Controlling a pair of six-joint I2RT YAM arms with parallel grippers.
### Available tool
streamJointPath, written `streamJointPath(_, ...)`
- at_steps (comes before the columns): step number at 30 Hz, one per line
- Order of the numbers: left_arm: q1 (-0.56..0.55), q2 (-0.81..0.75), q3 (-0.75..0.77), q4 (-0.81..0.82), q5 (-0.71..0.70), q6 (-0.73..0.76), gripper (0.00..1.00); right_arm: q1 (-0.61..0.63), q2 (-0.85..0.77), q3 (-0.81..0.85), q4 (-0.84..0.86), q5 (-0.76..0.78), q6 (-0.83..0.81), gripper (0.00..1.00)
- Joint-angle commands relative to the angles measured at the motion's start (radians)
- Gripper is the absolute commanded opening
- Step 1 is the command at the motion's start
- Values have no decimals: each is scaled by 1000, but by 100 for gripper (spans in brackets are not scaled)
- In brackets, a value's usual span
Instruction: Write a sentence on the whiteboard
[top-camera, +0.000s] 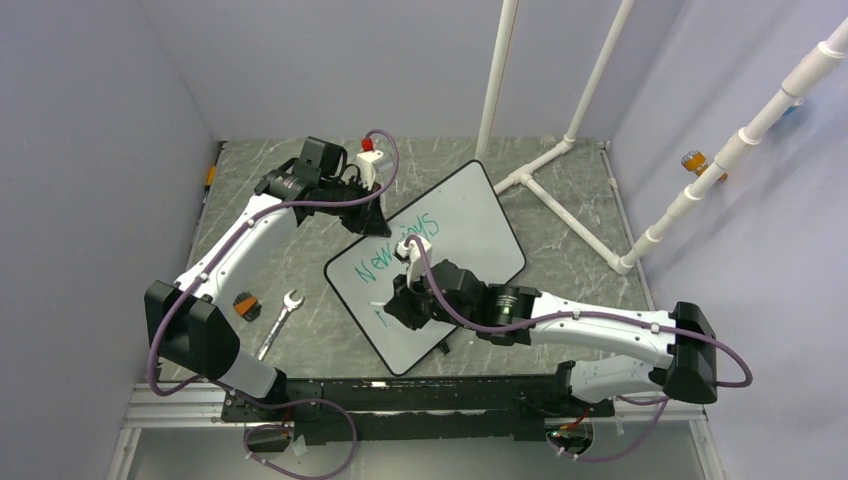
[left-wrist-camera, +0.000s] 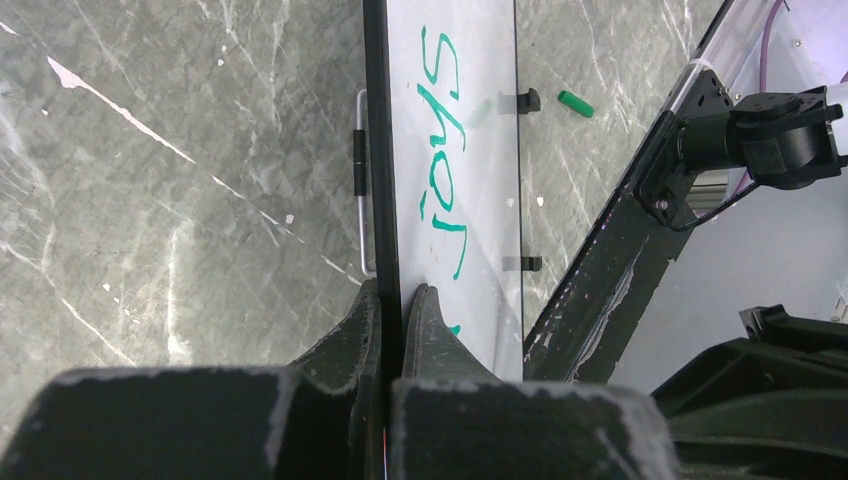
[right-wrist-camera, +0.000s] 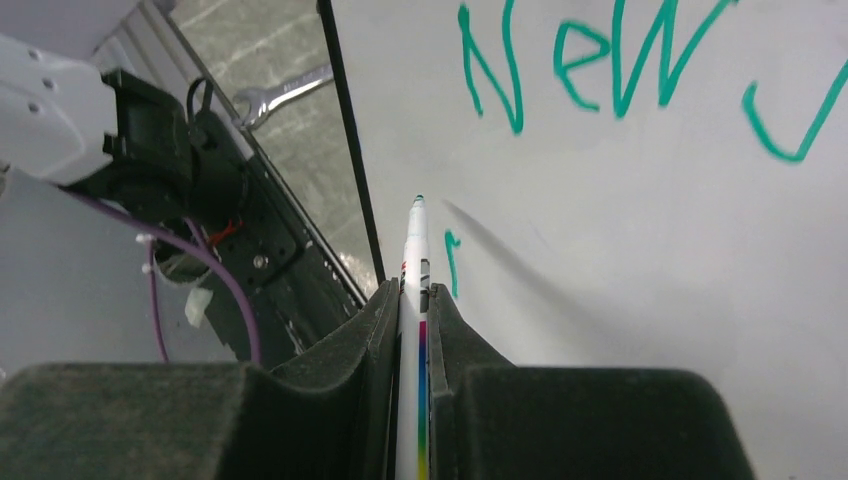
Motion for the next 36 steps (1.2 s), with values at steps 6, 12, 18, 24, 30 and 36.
streamJointPath(6, -22, -13, -18, 31, -115, 120, 0, -1, 122, 146, 6, 55, -45, 0)
streamJointPath(12, -22, -13, -16, 32, -114, 121, 0, -11, 126, 112, 10, 64, -16, 0)
streamJointPath(18, -22, -14, -16, 31, -114, 120, 0, -26, 93, 53, 1, 78, 19, 0)
streamJointPath(24, -22, -15, -15, 31, -113, 119, 0, -32, 75, 30, -20, 87, 30, 0)
streamJointPath(30, -22, -14, -15, 31, -114, 120, 0, -33, 80, 77, -56, 102, 10, 0)
streamJointPath(36, -22, -16, -15, 31, -116, 121, 0, -30, 44, 122, -89, 109, 11, 0)
